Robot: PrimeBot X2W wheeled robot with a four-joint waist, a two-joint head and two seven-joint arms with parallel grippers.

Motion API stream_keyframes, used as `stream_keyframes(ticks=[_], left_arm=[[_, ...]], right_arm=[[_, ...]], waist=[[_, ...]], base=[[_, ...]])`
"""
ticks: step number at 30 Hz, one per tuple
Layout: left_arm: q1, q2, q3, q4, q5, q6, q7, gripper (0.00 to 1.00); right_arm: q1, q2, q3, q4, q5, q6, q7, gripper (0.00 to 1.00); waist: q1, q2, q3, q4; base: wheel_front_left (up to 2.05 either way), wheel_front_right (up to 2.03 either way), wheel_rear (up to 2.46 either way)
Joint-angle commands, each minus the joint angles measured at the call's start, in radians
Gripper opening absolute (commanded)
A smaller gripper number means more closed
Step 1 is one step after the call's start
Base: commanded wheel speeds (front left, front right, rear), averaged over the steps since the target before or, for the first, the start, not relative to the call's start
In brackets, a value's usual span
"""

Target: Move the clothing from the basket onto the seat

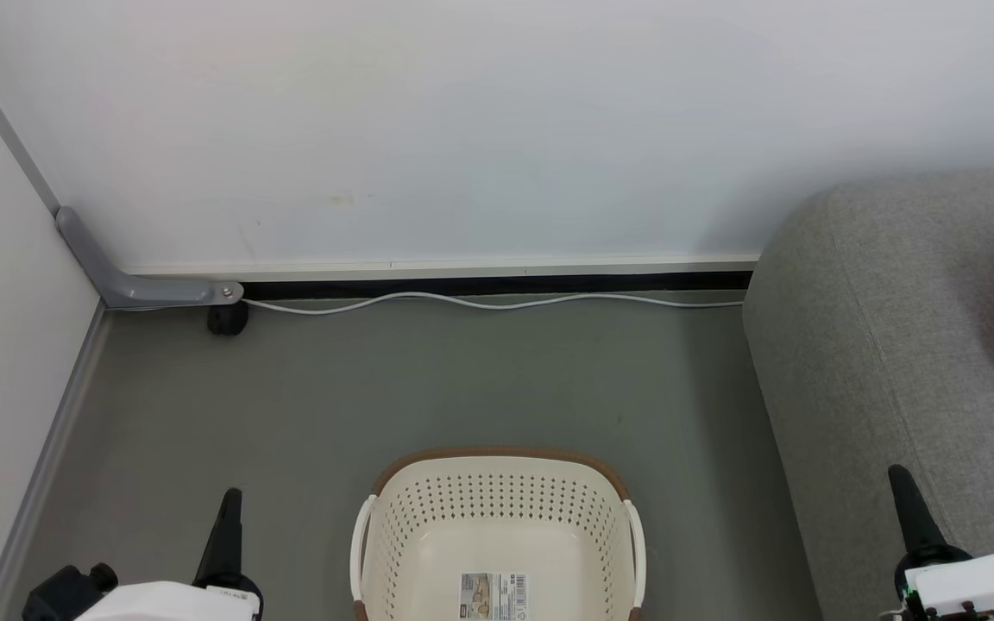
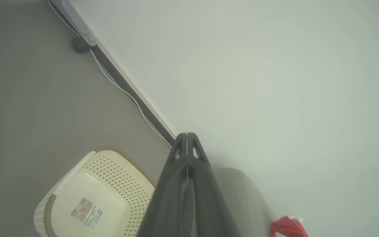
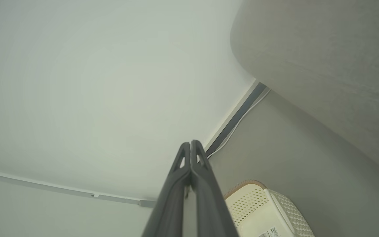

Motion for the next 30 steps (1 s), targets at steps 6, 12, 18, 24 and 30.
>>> stream_keyframes(ticks=[6,12,18,24,30], left_arm=[[-0.073,0.014,0.038,-0.021,-0.082,-0.022,0.021,0.00],[-0.085,0.014,0.050,-0.020,-0.149,-0.032,0.038,0.00],[-0.097,0.015,0.061,-0.018,-0.216,-0.043,0.056,0.00],[-0.111,0.015,0.074,-0.017,-0.293,-0.055,0.077,0.00],[-0.123,0.015,0.086,-0.015,-0.360,-0.065,0.095,0.00]], right_arm=[[-0.050,-0.004,-0.006,-0.034,0.072,0.001,0.024,0.00],[-0.058,0.003,-0.017,-0.036,0.131,0.001,0.042,0.00],[-0.066,0.011,-0.027,-0.037,0.190,0.001,0.059,0.00],[-0.075,0.019,-0.040,-0.040,0.258,0.001,0.080,0.00],[-0.083,0.026,-0.051,-0.041,0.317,0.001,0.098,0.00]], waist=[[-0.0001,0.0000,0.000,-0.003],[-0.0001,0.0000,0.000,-0.007],[-0.0001,0.0000,0.001,-0.010],[-0.0001,0.0000,0.001,-0.014],[-0.0001,0.0000,0.001,-0.017]], base=[[0.00,0.00,0.00],[0.00,0.00,0.00],[0.00,0.00,0.00],[0.00,0.00,0.00],[0.00,0.00,0.00]])
